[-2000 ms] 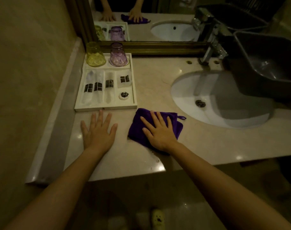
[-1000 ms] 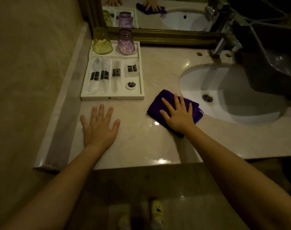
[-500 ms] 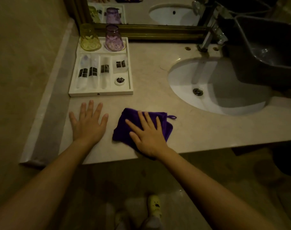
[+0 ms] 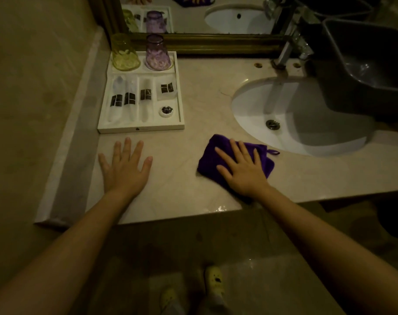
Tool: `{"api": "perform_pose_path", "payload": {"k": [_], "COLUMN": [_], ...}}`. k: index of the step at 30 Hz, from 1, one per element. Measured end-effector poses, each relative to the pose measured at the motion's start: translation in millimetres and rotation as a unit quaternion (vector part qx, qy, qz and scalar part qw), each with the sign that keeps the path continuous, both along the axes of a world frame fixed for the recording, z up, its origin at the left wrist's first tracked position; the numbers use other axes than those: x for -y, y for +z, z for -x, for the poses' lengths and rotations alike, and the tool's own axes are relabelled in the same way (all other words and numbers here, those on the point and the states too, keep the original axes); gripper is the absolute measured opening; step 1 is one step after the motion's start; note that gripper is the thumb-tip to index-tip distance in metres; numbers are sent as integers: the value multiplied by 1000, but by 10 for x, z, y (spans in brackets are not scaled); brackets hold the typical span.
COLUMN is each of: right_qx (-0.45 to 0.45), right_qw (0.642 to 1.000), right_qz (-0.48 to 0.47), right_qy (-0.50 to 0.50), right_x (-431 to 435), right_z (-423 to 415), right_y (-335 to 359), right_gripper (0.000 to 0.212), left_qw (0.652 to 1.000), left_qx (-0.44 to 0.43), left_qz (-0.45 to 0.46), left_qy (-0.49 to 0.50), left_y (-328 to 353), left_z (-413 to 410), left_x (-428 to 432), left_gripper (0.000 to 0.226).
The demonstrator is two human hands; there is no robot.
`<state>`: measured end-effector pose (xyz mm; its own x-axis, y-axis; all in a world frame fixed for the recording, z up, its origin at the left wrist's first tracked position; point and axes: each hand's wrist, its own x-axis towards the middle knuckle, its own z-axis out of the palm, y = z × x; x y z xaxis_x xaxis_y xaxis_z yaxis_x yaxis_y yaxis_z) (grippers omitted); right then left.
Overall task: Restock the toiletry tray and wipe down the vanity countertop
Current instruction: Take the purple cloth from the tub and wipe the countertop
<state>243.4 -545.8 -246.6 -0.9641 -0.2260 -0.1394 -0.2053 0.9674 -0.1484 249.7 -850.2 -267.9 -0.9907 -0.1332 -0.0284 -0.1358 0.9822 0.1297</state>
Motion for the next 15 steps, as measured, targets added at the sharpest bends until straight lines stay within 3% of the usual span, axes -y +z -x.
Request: {"api": "perform_pose_path", "payload": {"k": [7,15], "right_qx": [27,-13], "right_qw": [998,995], "right_qz": [28,36], "right_qy": [-59,92], "right_x": [405,925], "right_z": [410,-652], "right_y": [36,-33], "right_gripper": [57,56], "left_qw": [1000,1000], "left_qx": [0,-4], "left_qz": [2,1], "left_qy": [2,1], "left_y": [19,29], "left_z": [1,-14], "left_x": [-23,-29], "left_gripper": [63,62]}}
